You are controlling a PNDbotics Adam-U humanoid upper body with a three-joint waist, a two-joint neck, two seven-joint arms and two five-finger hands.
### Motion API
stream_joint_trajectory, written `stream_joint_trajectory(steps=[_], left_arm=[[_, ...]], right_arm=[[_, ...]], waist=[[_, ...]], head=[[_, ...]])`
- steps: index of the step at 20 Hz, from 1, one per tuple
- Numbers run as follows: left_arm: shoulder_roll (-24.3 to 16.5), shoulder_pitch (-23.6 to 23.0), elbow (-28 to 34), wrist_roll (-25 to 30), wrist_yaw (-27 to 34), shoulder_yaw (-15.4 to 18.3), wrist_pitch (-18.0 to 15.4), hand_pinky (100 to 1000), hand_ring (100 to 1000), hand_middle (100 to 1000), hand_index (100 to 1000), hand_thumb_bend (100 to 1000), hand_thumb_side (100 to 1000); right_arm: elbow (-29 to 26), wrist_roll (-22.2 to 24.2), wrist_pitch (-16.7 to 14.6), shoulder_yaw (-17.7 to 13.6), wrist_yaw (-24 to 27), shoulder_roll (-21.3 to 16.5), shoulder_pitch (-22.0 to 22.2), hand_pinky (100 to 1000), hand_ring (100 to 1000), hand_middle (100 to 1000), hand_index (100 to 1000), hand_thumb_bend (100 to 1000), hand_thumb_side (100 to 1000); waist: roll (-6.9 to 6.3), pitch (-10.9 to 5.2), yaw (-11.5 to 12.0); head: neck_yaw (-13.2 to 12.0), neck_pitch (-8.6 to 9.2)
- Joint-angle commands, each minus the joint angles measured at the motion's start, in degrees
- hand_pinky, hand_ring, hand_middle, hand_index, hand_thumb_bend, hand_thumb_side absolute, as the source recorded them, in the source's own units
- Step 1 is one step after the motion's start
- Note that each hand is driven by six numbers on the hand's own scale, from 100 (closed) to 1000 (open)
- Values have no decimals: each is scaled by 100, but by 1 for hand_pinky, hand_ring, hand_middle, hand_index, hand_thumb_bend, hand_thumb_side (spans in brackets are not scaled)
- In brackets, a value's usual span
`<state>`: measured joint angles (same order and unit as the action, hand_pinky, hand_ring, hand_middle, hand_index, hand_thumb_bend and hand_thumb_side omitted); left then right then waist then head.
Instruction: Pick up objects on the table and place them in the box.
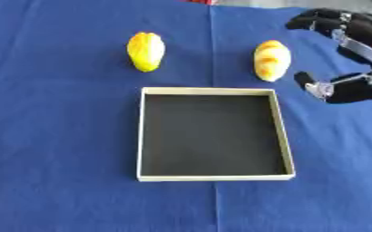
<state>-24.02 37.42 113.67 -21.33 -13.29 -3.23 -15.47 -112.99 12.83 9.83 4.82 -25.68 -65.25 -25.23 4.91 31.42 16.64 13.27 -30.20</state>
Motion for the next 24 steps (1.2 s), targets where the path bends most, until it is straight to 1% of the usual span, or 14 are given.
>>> stream_joint_trajectory(steps=[1,9,14,19,24], left_arm=[[-27,83,92,40,55,4,-2,839,944,741,734,100,591],[-8,78,92,93,126,-18,4,836,949,742,728,100,589],[-12,78,92,108,156,-16,4,835,951,742,726,100,589],[-17,36,92,77,178,15,18,832,956,742,722,100,591],[-14,26,92,54,220,30,36,830,958,741,719,100,592]], right_arm=[[56,-42,43,-100,-27,-99,-107,862,1000,915,959,197,100],[387,-252,164,-175,6,-19,-176,860,1000,914,958,168,100],[539,-325,171,-188,-19,19,-183,859,1000,913,957,166,100],[653,-281,151,-200,-153,63,-149,860,1000,912,953,194,100],[762,-113,108,-191,-271,118,-178,860,1000,911,950,218,100]], waist=[[-23,-97,30],[29,43,178],[79,139,255],[145,228,312],[222,330,384]], head=[[80,106],[201,197],[250,244],[240,246],[241,266]])
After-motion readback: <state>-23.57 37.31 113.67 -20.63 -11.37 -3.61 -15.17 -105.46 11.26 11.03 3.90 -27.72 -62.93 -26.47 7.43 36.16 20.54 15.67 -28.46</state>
